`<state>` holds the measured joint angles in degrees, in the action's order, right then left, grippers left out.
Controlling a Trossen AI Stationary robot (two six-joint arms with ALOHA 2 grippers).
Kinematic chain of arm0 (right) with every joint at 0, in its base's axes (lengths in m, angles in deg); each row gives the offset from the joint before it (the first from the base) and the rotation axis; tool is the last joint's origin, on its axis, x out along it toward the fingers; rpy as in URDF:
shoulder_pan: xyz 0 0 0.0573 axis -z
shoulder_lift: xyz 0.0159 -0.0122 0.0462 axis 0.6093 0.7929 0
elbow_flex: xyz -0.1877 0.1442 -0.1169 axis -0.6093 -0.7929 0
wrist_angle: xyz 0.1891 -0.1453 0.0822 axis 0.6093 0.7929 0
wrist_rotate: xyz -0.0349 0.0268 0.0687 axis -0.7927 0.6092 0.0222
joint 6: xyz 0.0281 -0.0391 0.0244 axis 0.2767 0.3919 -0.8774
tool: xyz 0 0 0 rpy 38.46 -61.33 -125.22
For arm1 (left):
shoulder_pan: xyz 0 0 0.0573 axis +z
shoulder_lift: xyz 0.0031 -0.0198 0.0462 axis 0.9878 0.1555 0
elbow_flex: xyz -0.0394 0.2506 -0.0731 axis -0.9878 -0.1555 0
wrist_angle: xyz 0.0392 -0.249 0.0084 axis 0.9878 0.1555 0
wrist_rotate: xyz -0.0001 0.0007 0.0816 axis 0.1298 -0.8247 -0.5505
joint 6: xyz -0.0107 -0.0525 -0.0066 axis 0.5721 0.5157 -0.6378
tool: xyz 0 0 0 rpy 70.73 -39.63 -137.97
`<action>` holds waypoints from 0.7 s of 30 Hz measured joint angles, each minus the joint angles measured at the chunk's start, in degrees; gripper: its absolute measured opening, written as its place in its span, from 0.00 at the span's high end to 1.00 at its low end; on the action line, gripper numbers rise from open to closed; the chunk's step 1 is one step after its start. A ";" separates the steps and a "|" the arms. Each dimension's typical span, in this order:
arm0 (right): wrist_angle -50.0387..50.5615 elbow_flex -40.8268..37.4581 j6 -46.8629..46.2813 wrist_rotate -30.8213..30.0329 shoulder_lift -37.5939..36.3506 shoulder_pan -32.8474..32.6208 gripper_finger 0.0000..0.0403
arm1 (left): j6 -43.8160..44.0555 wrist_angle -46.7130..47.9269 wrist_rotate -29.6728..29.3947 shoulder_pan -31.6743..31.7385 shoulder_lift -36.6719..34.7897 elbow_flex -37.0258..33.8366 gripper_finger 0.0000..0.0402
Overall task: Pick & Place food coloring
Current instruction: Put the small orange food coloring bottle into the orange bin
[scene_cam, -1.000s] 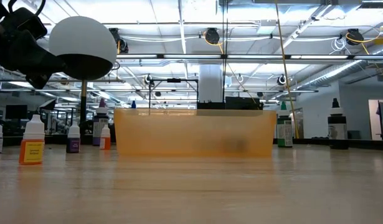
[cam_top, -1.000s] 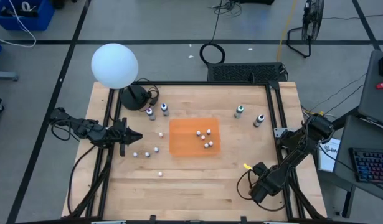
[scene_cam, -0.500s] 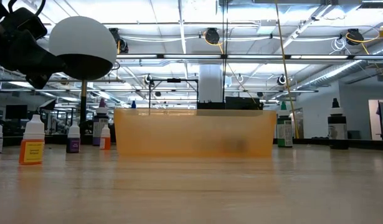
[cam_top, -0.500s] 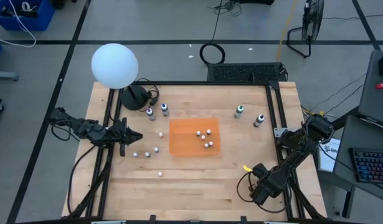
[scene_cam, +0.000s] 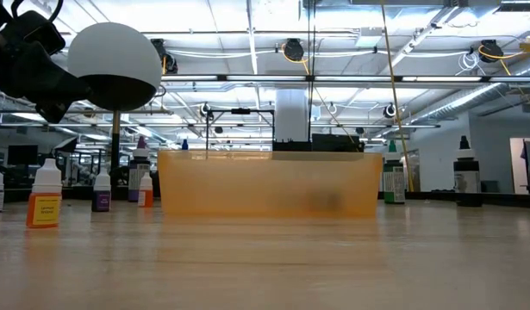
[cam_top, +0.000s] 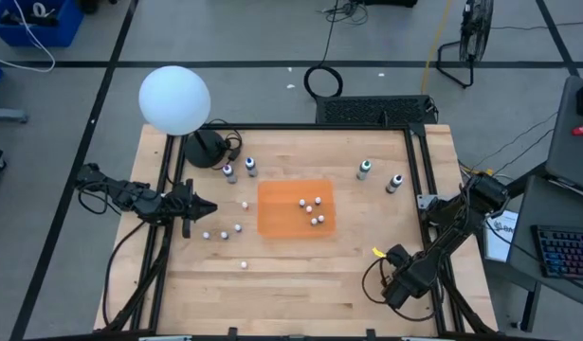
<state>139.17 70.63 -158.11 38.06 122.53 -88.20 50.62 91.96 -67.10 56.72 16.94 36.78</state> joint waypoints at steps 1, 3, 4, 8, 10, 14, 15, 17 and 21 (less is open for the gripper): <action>0.20 0.00 -0.51 -0.79 -0.24 0.05 0.63 | 0.00 -0.05 0.00 -0.02 -0.01 0.01 0.90; 0.19 0.00 -1.07 -2.25 -0.73 0.09 0.59 | 0.00 -0.01 0.00 -0.01 0.00 0.01 0.90; 0.28 0.00 -1.20 -2.62 -0.81 0.09 0.57 | 0.02 -0.01 0.00 0.00 0.00 0.01 0.90; 0.49 -0.38 -0.88 -2.92 -0.83 0.07 0.52 | 0.00 -0.03 -0.02 0.00 -0.02 0.01 0.90; -0.25 -1.34 -0.87 -2.60 -0.88 0.09 0.51 | 0.00 -0.01 0.00 -0.01 0.00 0.00 0.90; -4.95 -4.85 -0.65 -1.78 -1.13 0.09 0.52 | 0.00 -0.01 -0.02 -0.02 -0.02 0.01 0.90; -7.45 -5.28 -0.61 -1.78 -1.14 0.09 0.53 | 0.00 -0.03 -0.02 -0.02 -0.02 0.01 0.90; -9.65 -6.08 -0.13 -1.78 -1.47 0.09 0.55 | 0.00 -0.03 0.00 -0.02 -0.02 0.01 0.90; -10.61 -6.51 0.55 -1.89 -2.60 0.09 0.60 | 0.00 -0.11 0.00 -0.01 -0.02 0.00 0.90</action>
<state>128.55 64.12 -157.56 36.17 119.94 -88.11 50.62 91.85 -67.10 56.70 16.92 36.78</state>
